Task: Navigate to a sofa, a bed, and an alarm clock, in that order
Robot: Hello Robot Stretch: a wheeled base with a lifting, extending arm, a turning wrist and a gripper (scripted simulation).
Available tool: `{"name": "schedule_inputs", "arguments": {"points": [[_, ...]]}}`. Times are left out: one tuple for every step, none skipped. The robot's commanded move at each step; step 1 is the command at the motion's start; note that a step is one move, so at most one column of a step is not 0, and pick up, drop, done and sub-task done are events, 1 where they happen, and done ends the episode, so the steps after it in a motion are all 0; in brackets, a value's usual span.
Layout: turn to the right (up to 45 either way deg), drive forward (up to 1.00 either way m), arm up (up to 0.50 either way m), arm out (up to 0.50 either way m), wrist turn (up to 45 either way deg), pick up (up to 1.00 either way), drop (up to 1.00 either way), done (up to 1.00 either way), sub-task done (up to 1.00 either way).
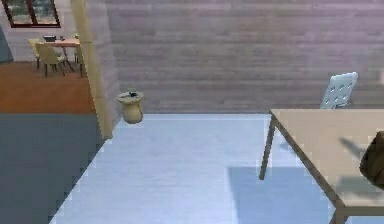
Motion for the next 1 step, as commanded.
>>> {"name": "schedule_inputs", "arguments": {"points": [[0.0,0.75,0.0,0.0,0.0,0.0,0.0,0.0,0.0]]}}
